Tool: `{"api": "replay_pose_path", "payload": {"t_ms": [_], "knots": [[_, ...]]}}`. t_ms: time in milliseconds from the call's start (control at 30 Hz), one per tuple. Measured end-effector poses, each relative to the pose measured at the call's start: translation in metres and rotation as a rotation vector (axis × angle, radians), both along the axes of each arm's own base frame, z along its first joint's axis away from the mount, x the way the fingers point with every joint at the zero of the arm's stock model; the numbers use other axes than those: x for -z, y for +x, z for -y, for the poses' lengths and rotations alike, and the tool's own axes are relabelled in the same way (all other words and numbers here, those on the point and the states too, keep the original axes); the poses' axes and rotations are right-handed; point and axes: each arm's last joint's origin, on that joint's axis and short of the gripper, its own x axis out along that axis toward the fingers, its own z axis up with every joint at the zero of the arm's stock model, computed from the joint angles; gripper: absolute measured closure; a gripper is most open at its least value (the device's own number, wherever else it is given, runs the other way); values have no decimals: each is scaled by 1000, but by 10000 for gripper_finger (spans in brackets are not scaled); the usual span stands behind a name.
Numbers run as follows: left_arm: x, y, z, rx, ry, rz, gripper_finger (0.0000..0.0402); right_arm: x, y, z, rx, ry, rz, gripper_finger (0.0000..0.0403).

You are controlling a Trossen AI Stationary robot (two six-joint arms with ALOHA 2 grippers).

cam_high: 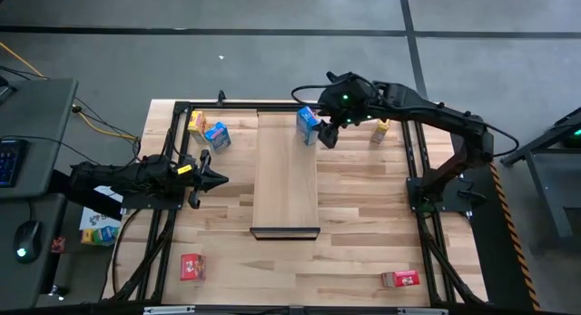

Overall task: Stack cereal on shelf
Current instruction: Put the right blue cereal box on the shelf

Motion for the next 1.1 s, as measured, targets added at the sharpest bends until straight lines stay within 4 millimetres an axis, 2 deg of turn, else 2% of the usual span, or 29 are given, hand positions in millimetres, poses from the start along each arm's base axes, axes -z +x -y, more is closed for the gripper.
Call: {"api": "replay_pose_path", "payload": {"t_ms": [200, 367, 533, 700, 833, 967, 1100], "knots": [[0, 0, 0, 0, 0, 0, 396, -10, -12, -4, -11, -20, 22, 171], [0, 0, 0, 0, 0, 0, 396, -3, -18, -5, -17, -10, -74, 171], [0, 0, 0, 0, 0, 0, 396, 29, -23, -5, 9, -19, -254, 192], [0, 0, 0, 0, 0, 0, 396, 74, -28, -2, 34, -22, -321, 251], [0, 0, 0, 0, 0, 0, 396, 104, -33, 4, 82, -63, -256, 318], [0, 0, 0, 0, 0, 0, 396, 121, -35, 9, 136, -103, -87, 389], [0, 0, 0, 0, 0, 0, 396, 130, -33, 10, 176, -124, 110, 387]]}}
